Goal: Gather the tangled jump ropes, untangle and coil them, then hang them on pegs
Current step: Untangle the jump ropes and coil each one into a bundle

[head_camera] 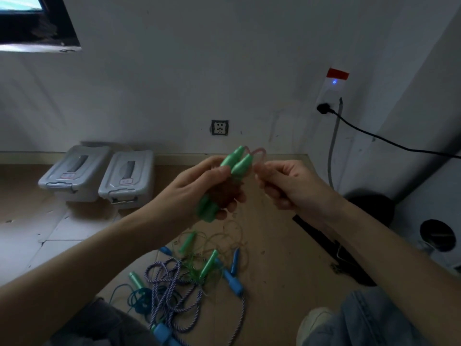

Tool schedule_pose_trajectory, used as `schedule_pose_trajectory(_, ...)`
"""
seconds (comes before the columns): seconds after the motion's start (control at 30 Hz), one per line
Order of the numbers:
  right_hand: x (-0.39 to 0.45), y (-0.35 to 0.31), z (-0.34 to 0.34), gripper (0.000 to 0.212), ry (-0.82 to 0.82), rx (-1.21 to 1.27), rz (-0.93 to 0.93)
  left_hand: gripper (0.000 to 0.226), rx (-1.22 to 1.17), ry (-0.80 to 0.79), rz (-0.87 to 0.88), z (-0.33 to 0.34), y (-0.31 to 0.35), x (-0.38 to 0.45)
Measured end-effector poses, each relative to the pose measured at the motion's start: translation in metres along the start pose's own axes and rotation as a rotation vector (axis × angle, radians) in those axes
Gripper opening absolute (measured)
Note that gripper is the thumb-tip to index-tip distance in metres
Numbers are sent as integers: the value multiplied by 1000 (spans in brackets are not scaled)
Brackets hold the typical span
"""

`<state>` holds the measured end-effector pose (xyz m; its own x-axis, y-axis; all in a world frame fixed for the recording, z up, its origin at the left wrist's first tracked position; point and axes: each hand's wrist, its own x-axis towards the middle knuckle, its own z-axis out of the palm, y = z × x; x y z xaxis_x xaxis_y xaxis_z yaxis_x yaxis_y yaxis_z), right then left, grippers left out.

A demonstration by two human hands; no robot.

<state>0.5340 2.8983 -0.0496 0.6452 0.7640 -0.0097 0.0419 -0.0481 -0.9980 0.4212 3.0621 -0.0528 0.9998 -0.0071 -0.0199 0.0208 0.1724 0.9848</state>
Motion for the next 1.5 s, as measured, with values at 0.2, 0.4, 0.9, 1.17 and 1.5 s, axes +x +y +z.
schedule_pose_trajectory(0.2, 3, 6, 1, 24, 252, 218, 45, 49, -223, 124, -126, -2, -1, 7)
schedule_pose_trajectory(0.4, 14, 3, 7, 12, 209, 782, 109, 50, -254, 170, -205, 0, -12, 9)
schedule_pose_trajectory(0.9, 10, 16, 13, 18, 39, -605, -119, 17, 374, 290, -1, 10, -25, 6)
schedule_pose_trajectory(1.17, 8, 16, 3, 23, -91, -396, -18, 31, 594, 134, 145, 8, -28, 3)
schedule_pose_trajectory(1.5, 4, 13, 0, 27, -295, 42, 54, 28, 671, 225, 211, -9, -29, -1)
